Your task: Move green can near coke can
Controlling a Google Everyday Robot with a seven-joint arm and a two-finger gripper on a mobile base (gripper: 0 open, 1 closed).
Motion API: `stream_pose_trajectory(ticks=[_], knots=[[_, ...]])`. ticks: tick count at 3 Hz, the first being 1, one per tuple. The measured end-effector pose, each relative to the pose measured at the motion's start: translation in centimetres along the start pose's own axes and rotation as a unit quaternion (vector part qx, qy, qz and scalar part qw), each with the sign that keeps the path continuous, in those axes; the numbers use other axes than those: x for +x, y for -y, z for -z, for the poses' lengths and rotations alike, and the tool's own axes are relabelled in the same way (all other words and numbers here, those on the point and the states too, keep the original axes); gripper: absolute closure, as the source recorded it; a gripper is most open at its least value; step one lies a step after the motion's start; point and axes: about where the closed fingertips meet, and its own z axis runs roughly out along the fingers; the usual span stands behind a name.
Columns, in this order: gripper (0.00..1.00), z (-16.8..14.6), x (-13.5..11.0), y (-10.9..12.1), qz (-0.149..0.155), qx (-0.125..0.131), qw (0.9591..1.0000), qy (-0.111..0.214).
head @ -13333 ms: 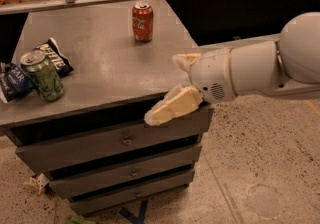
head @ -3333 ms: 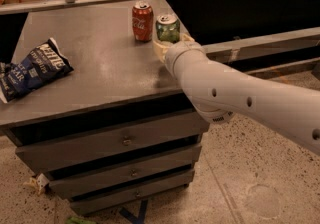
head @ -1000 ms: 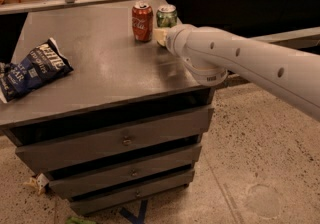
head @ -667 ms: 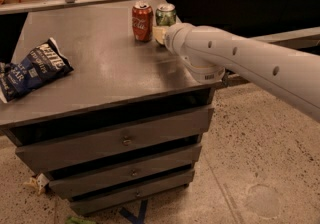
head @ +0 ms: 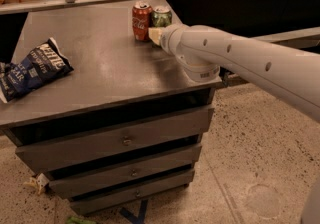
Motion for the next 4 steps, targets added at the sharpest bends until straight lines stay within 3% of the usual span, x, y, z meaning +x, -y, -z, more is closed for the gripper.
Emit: stream_pose_trajectory(ticks=[2, 3, 4], knots=[[0.12, -0.19, 0.48, 0.15, 0.002, 0.005, 0.9999, -0.013], [0.0, -0.12, 0.43, 0.27, 0.007, 0.008, 0.9998, -0.014], [0.0, 0.5, 0.0, 0.9, 0.011, 0.014, 0.9998, -0.013]])
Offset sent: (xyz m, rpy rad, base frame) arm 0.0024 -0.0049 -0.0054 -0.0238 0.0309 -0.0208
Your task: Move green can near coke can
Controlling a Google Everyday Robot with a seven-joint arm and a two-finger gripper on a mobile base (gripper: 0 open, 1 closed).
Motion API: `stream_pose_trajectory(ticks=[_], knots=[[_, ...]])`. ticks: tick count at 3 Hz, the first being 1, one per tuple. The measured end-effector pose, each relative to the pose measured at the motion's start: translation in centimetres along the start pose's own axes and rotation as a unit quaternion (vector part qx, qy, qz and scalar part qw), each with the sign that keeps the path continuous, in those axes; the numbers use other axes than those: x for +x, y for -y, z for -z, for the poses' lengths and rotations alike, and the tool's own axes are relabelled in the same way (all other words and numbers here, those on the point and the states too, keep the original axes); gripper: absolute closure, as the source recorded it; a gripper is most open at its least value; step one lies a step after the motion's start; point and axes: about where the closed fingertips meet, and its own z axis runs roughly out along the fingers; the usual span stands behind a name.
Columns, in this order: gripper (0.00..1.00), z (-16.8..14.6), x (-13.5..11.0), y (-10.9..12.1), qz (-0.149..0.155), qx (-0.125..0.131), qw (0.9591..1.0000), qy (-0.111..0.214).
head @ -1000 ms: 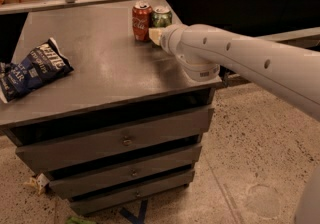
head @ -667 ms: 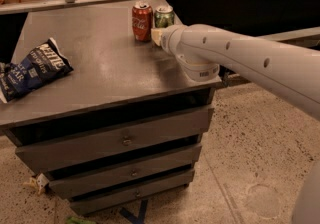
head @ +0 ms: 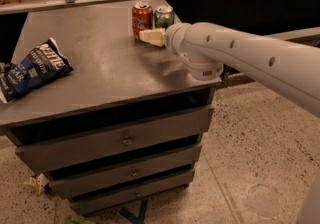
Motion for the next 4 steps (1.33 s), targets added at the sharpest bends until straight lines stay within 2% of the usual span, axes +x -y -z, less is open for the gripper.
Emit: stream_pose_trajectory(ticks=[1, 2, 3, 4], knots=[[0.0, 1.6, -0.4, 1.7, 0.008, 0.013, 0.9999, -0.002], [0.0, 3.8, -0.6, 4.0, 0.033, 0.033, 0.9989, -0.005], [0.0, 5.7, -0.7, 6.9, 0.083, 0.064, 0.9945, -0.008], [0.0, 5.7, -0.8, 6.9, 0.083, 0.064, 0.9945, -0.008]])
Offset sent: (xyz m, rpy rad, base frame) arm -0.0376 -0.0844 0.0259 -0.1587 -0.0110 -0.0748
